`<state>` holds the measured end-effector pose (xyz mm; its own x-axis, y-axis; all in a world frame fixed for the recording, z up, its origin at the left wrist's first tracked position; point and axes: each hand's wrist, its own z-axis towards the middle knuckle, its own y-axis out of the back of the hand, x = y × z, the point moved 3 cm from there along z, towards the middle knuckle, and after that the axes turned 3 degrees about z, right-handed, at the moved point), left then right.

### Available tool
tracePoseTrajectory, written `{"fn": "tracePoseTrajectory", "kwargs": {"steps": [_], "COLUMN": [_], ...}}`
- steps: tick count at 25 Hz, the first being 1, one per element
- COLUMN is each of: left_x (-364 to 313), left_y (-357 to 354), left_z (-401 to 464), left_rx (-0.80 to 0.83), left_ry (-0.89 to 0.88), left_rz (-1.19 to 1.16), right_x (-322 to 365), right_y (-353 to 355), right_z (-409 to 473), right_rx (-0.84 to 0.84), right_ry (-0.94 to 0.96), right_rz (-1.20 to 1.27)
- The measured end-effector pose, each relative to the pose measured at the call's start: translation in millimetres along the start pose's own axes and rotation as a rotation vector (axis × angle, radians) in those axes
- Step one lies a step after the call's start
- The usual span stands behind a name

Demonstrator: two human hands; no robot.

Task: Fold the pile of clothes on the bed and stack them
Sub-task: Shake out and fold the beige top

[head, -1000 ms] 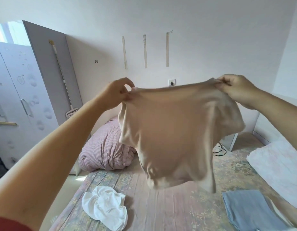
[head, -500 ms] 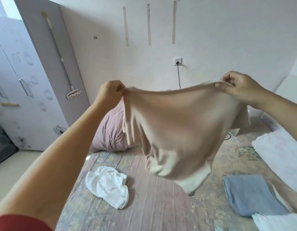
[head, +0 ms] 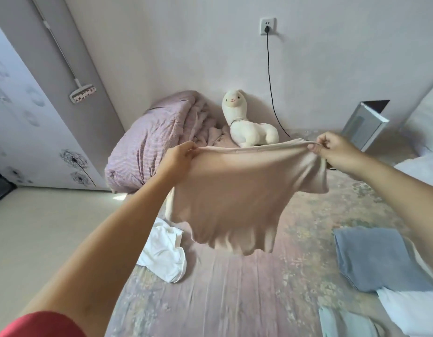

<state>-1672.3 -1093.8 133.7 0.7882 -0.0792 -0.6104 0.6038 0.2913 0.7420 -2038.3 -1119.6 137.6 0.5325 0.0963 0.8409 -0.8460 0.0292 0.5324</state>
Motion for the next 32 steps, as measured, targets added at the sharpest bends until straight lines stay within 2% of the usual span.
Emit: {"fn": "tracePoseTrajectory", "kwargs": {"steps": [3, 6, 8, 11, 13, 14, 16, 19, 21, 23, 25, 26, 28, 29, 30, 32], "left_x": [30.6, 41.3, 35.2, 38.5, 45.4, 45.5, 46.9, 47.1, 47.6, 55.2, 64.0, 70.1, 83.2, 87.7, 92.2, 99.3], "left_y": [-11.5, -28.0, -33.9, -41.6, -48.1, -49.2, -49.5, -47.6, -43.0, -49.0, -65.7, -76.0, -95.5, -102.1, -107.7, -117.0], "left_z": [30.1, 56.6, 70.0, 91.0, 98.0, 100.7, 102.4, 96.8, 99.0, 102.3, 102.3, 101.7, 98.0, 92.5, 86.7, 80.7], "left_rx": [-0.036, -0.052, -0.161, -0.368, -0.496, -0.502, -0.410, -0.257, -0.232, -0.227, -0.207, -0.213, -0.237, -0.243, -0.235, -0.160], "left_ry": [-0.093, -0.372, -0.479, -0.630, -0.725, -0.743, -0.718, -0.529, -0.203, 0.095, 0.325, 0.396, 0.452, 0.452, 0.428, 0.219], "left_rz": [0.183, 0.595, 0.796, 1.120, 1.238, 1.243, 1.193, 0.846, 0.501, 0.138, -0.162, -0.236, -0.283, -0.232, -0.123, 0.217], "right_x": [-28.3, -38.5, -39.2, -35.6, -36.7, -38.7, -41.9, -35.5, -32.8, -34.2, -45.0, -52.7, -66.7, -74.3, -83.8, -100.0], "right_y": [-23.8, -39.0, -41.0, -41.3, -42.0, -42.3, -42.3, -39.2, -39.8, -45.9, -56.5, -64.0, -77.9, -85.3, -93.2, -105.6], "right_z": [37.0, 72.6, 93.7, 108.7, 109.3, 109.4, 107.6, 101.3, 100.2, 99.3, 100.9, 101.6, 101.2, 102.9, 106.2, 113.5], "right_rx": [-0.039, -0.130, -0.194, -0.138, -0.114, -0.104, -0.057, 0.044, 0.091, 0.122, 0.123, 0.110, 0.053, 0.001, -0.057, -0.145], "right_ry": [-0.101, -0.069, -0.021, 0.070, 0.080, 0.076, 0.064, 0.045, 0.039, 0.035, 0.028, 0.018, 0.019, 0.032, 0.043, 0.052], "right_rz": [0.058, 0.060, 0.140, 0.132, 0.136, 0.130, 0.106, 0.003, -0.124, -0.138, -0.097, -0.070, -0.012, -0.004, -0.001, 0.005]}}
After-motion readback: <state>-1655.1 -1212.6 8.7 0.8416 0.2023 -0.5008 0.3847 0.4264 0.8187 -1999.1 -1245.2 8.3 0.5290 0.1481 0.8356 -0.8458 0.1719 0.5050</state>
